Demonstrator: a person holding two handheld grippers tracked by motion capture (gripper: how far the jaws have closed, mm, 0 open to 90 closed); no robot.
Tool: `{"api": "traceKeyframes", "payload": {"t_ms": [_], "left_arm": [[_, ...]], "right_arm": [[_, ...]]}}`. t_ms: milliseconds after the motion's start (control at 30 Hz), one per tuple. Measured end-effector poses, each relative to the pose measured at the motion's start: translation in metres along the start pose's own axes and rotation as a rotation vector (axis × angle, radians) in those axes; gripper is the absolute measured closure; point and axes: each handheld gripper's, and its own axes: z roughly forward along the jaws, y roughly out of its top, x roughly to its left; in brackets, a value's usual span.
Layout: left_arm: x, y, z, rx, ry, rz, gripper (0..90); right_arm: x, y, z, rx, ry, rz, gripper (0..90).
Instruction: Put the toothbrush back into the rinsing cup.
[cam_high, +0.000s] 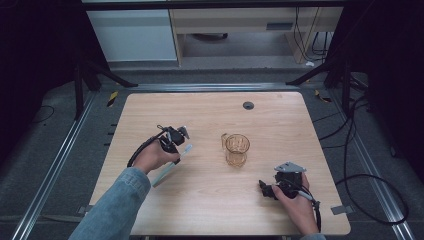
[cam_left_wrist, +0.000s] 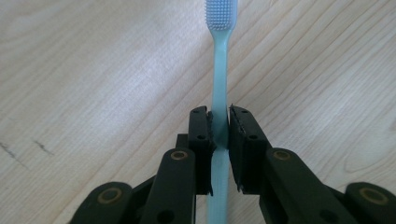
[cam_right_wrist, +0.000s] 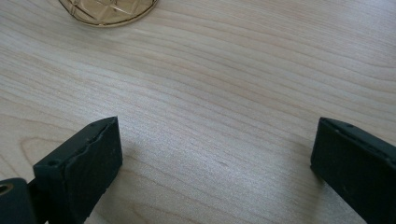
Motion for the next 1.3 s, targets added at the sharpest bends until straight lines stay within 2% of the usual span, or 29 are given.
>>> {"api": "traceKeyframes", "payload": {"t_ms": [233, 667, 1067, 1300], "left_arm": [[0.002, 0.002, -0.024, -0.099, 0.006, -0.009, 78.9], [0.002, 0.011, -0.043, -0.2, 0.011, -0.005, 78.9], [-0.002, 0.019, -0.053, -0.231, 0.022, 0.008, 78.9], [-0.002, 0.023, -0.059, -0.278, 0.025, -0.002, 78.9]], "right_arm": [[0.0, 0.0, 0.0, 0.0, 0.0, 0.0, 2.5], [0.0, 0.0, 0.0, 0.0, 0.0, 0.0, 2.5], [0.0, 0.0, 0.0, 0.0, 0.0, 0.0, 2.4], [0.0, 0.0, 0.0, 0.0, 0.0, 0.0, 2.4]]}}
